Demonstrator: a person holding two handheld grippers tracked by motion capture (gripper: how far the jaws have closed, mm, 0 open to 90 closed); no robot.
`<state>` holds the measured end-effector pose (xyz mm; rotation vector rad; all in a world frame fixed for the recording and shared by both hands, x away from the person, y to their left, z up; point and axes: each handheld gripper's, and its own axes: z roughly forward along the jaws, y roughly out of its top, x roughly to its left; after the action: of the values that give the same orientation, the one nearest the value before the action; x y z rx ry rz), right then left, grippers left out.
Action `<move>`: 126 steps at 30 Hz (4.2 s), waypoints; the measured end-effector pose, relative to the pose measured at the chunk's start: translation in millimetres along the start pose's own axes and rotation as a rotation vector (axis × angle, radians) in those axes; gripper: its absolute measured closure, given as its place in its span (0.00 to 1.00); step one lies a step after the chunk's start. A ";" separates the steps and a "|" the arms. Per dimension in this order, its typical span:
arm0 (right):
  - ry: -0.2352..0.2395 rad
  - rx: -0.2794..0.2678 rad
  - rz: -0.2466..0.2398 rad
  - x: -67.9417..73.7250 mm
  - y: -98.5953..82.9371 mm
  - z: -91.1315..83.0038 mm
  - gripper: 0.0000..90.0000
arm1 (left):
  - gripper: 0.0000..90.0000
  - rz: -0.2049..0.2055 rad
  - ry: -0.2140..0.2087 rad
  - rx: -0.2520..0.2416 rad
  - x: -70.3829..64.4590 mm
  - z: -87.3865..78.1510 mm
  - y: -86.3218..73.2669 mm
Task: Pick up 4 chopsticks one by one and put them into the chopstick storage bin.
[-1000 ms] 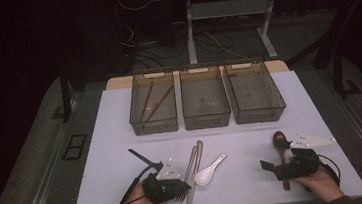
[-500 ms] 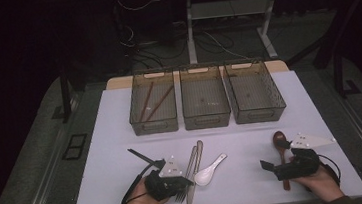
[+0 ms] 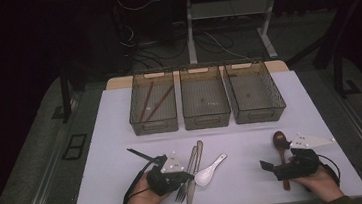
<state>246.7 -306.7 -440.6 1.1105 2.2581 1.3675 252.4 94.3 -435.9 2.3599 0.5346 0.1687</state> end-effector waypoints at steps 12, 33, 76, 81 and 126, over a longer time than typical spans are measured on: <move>0.001 -0.001 0.000 0.0 -0.1 0.1 0.03 | 0.99 0.001 0.012 -0.017 9.3 7.0 7.9; 0.003 0.003 -0.002 -0.1 -0.2 0.8 0.03 | 0.99 -0.029 0.043 -0.045 39.7 25.1 23.8; 0.003 0.004 0.004 -1.5 -0.5 0.9 0.03 | 0.99 -0.279 0.316 -0.010 139.9 -52.9 -43.3; 0.003 0.005 0.004 -1.4 -0.6 1.1 0.03 | 0.99 -0.347 0.313 -0.020 149.9 -58.2 -58.3; 0.007 0.011 0.000 -0.8 -0.8 2.2 0.03 | 0.62 -0.225 0.062 -0.102 115.3 -45.4 -24.2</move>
<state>248.1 -306.1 -442.5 1.1104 2.2729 1.3630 336.9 186.9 -421.1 2.1827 0.7977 0.1616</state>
